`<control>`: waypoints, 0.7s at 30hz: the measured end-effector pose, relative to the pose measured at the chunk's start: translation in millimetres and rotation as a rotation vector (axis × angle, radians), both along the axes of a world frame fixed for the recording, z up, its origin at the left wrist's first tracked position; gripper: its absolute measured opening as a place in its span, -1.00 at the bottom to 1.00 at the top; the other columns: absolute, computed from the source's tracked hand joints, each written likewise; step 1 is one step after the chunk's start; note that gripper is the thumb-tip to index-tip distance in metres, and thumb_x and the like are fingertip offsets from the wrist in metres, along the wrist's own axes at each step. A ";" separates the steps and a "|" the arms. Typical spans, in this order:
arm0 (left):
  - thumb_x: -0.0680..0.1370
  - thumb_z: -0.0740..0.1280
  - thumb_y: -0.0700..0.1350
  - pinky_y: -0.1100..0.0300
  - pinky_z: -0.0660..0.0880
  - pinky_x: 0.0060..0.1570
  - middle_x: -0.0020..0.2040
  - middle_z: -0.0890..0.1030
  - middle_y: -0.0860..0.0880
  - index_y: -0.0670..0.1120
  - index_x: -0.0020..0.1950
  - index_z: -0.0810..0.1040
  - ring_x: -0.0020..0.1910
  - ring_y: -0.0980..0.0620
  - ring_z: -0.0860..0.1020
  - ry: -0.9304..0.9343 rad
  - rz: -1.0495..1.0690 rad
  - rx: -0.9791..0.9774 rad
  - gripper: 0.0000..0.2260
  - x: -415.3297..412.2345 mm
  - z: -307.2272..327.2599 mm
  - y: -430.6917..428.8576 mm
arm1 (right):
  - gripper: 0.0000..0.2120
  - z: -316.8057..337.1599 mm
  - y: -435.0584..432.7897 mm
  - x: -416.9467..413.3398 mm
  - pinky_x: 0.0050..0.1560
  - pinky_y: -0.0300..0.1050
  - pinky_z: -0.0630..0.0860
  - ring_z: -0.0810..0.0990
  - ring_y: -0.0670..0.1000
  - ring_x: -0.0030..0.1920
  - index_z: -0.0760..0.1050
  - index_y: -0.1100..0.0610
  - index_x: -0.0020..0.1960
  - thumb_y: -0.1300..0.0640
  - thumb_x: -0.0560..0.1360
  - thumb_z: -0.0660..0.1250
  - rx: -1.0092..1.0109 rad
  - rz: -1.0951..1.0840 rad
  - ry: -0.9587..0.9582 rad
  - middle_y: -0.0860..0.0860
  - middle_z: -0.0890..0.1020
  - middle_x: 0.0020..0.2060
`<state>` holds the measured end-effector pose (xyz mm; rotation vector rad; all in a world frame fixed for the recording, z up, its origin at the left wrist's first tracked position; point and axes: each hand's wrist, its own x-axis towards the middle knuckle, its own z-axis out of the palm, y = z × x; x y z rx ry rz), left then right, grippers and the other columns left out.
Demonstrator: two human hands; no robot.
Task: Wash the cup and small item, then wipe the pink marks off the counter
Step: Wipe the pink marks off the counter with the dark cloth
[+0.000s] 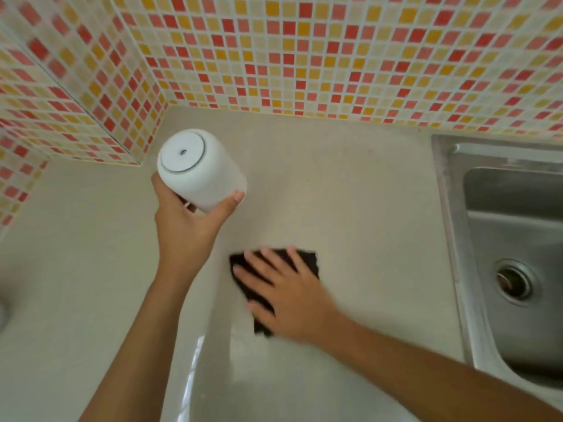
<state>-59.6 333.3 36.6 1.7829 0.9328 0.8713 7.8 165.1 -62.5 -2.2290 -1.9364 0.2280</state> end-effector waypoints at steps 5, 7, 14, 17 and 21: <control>0.31 0.58 -0.05 0.34 0.48 0.16 0.22 0.45 0.31 0.09 0.42 0.20 0.21 0.31 0.47 0.046 0.002 -0.017 -0.20 -4.3 -14.4 -6.7 | -0.50 -1.9 97.4 131.4 0.43 0.18 0.07 0.25 0.07 0.46 0.20 -0.10 0.50 -0.18 0.59 0.00 -0.043 -0.303 -0.039 -0.03 0.31 0.48; 0.32 0.58 -0.04 0.26 0.47 0.19 0.23 0.45 0.29 0.10 0.44 0.19 0.22 0.30 0.47 0.073 -0.007 -0.021 -0.19 -5.5 -17.6 -8.3 | -0.48 -1.6 89.5 183.3 0.46 0.16 -0.01 0.13 0.05 0.51 0.09 -0.09 0.54 -0.19 0.61 -0.06 -0.056 -0.452 -0.042 -0.04 0.21 0.52; 0.31 0.57 -0.05 0.28 0.46 0.19 0.20 0.47 0.31 0.10 0.43 0.20 0.19 0.33 0.48 0.083 -0.026 -0.038 -0.19 -5.8 -16.0 -12.3 | -0.44 -6.4 6.9 240.7 0.50 0.18 -0.13 -0.05 0.07 0.54 -0.04 -0.01 0.56 -0.18 0.61 -0.20 -0.066 -0.902 0.003 0.01 0.05 0.56; 0.30 0.58 -0.04 0.27 0.46 0.18 0.27 0.47 0.21 0.12 0.42 0.21 0.22 0.27 0.48 0.064 -0.029 -0.035 -0.20 -2.2 -12.7 -14.3 | -0.43 -5.3 44.9 195.0 0.49 0.19 -0.11 0.00 0.10 0.53 -0.02 0.02 0.56 -0.15 0.60 -0.16 -0.048 -0.894 -0.027 0.03 0.08 0.55; 0.29 0.57 -0.02 0.43 0.46 0.13 0.30 0.46 0.16 0.10 0.42 0.21 0.23 0.27 0.47 0.053 -0.035 -0.025 -0.19 10.3 -10.7 -14.5 | -0.46 2.5 108.0 115.8 0.48 0.16 -0.06 0.06 0.09 0.52 0.06 -0.01 0.55 -0.16 0.61 -0.08 -0.026 -0.449 -0.008 0.00 0.15 0.53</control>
